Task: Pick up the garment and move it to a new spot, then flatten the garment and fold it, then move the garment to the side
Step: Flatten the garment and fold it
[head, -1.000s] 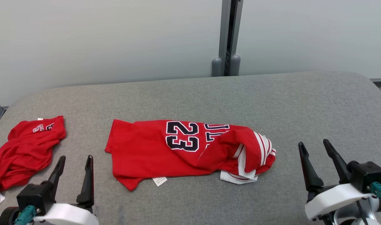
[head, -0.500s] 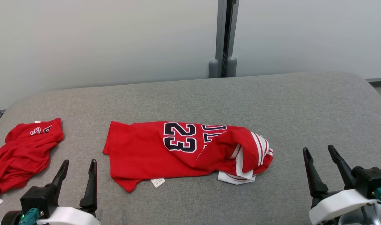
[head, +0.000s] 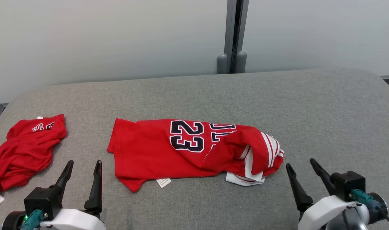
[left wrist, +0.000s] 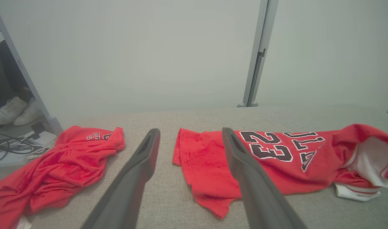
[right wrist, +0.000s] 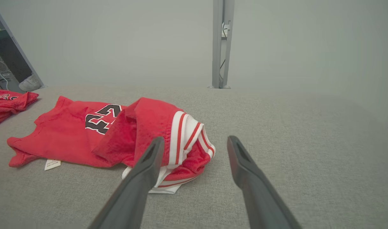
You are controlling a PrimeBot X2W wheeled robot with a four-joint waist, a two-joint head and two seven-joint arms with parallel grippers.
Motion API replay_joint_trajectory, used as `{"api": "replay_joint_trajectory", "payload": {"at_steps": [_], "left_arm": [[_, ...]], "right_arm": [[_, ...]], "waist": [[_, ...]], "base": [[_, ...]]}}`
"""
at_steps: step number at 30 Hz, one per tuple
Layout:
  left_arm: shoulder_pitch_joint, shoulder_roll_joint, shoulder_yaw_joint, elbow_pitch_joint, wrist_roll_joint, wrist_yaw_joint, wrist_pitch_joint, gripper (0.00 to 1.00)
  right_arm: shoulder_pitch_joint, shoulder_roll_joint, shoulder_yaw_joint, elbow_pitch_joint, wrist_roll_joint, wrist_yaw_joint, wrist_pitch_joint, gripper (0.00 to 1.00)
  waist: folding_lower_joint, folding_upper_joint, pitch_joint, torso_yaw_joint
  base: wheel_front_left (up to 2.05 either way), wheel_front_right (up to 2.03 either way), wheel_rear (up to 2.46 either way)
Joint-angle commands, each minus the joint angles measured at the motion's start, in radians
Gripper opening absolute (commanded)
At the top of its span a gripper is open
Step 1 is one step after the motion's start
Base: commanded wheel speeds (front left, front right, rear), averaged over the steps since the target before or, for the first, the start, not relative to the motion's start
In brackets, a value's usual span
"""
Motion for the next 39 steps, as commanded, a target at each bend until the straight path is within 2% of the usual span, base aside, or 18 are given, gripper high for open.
{"api": "replay_joint_trajectory", "payload": {"at_steps": [1,15,16,17,18,19,27,32,39], "left_arm": [[-0.029,-0.002,-0.003,0.001,0.008,-0.005,-0.003,1.00],[-0.119,-0.035,-0.035,0.069,0.007,-0.046,-0.042,1.00],[-0.122,-0.035,-0.035,0.075,0.006,-0.048,-0.045,1.00],[-0.124,-0.036,-0.035,0.080,0.004,-0.051,-0.048,1.00],[-0.125,-0.037,-0.034,0.085,0.002,-0.052,-0.051,1.00],[-0.127,-0.038,-0.033,0.090,0.001,-0.051,-0.053,1.00],[-0.131,-0.043,-0.024,0.115,-0.013,-0.057,-0.077,1.00],[-0.128,-0.042,-0.021,0.124,-0.018,-0.057,-0.086,1.00],[-0.117,-0.033,-0.011,0.119,-0.024,-0.045,-0.092,1.00]], "right_arm": [[-0.027,-0.005,0.023,0.027,-0.009,0.000,0.011,1.00],[-0.182,-0.029,0.108,0.244,0.004,0.000,-0.008,1.00],[-0.189,-0.031,0.114,0.256,0.010,0.000,-0.002,0.80],[-0.195,-0.034,0.121,0.266,0.017,0.000,0.000,0.39],[-0.199,-0.038,0.126,0.272,0.023,0.000,0.002,0.16],[-0.203,-0.041,0.132,0.275,0.032,0.000,0.004,0.00],[-0.191,-0.082,0.182,0.204,0.096,0.000,0.053,0.00],[-0.167,-0.117,0.175,0.078,0.133,0.000,0.089,0.00],[-0.125,-0.109,0.133,-0.166,0.255,0.000,0.205,0.00]], "waist": [[-0.0001,0.0000,0.024,0.014],[-0.0001,0.0000,0.114,0.075],[-0.0001,0.0000,0.116,0.076],[-0.0001,0.0000,0.117,0.077],[-0.0001,0.0000,0.118,0.076],[-0.0001,0.0000,0.119,0.075],[-0.0001,0.0000,0.112,0.049],[-0.0001,0.0000,0.103,0.033],[-0.0001,0.0000,0.099,0.013]], "base": [[0.00,0.00,0.00],[0.00,0.00,0.00],[0.00,0.00,0.00],[0.00,0.00,0.00],[0.00,0.00,0.00],[0.00,0.00,0.00],[0.00,0.00,0.00],[0.00,0.00,0.00],[0.00,0.00,0.00]]}}
